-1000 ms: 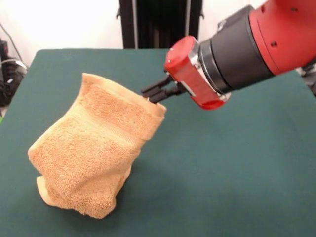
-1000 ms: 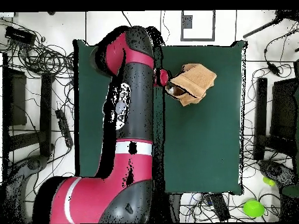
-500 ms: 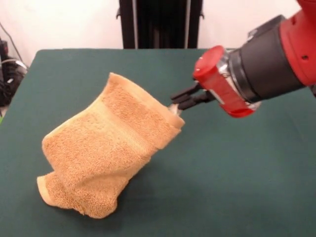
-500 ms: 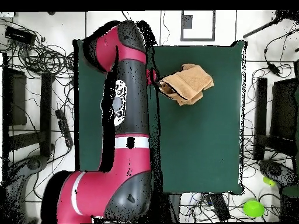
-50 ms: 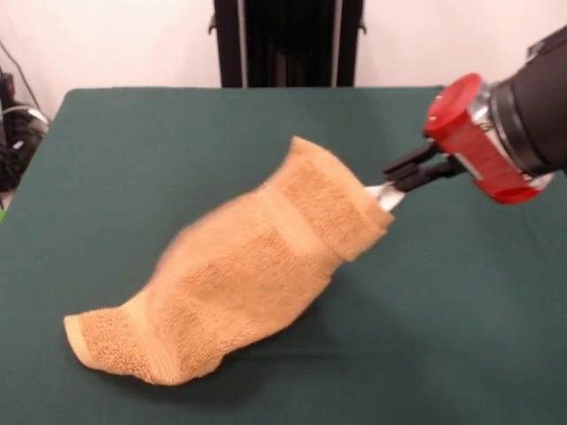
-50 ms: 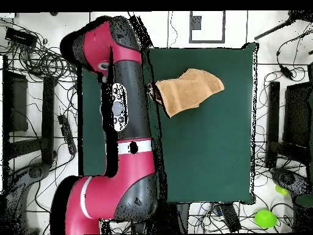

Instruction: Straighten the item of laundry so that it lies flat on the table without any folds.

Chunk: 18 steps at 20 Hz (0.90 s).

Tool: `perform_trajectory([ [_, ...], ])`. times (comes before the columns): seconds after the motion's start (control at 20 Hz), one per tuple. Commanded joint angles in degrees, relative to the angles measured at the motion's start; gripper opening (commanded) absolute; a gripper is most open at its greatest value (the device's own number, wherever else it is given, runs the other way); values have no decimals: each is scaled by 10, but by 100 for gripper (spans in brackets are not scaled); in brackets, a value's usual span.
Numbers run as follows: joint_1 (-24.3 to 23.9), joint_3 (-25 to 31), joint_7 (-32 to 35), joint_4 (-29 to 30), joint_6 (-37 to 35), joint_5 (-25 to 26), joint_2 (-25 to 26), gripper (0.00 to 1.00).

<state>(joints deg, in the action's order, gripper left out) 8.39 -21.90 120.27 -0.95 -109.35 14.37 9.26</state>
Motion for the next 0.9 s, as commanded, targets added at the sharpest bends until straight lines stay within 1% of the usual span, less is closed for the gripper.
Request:
perform_trajectory([
  [0.05, 15, -22, 122, -51, -73, -67, 35, 0],
  [0.35, 1, -94, 126, -65, -70, -154, 54, 0],
  [0.55, -11, -166, 135, -66, -57, -233, 65, 0],
  [0.65, -21, -222, 139, -66, -46, -292, 71, 0],
  [0.9, -48, -394, 145, -61, -22, -462, 81, 0],
])
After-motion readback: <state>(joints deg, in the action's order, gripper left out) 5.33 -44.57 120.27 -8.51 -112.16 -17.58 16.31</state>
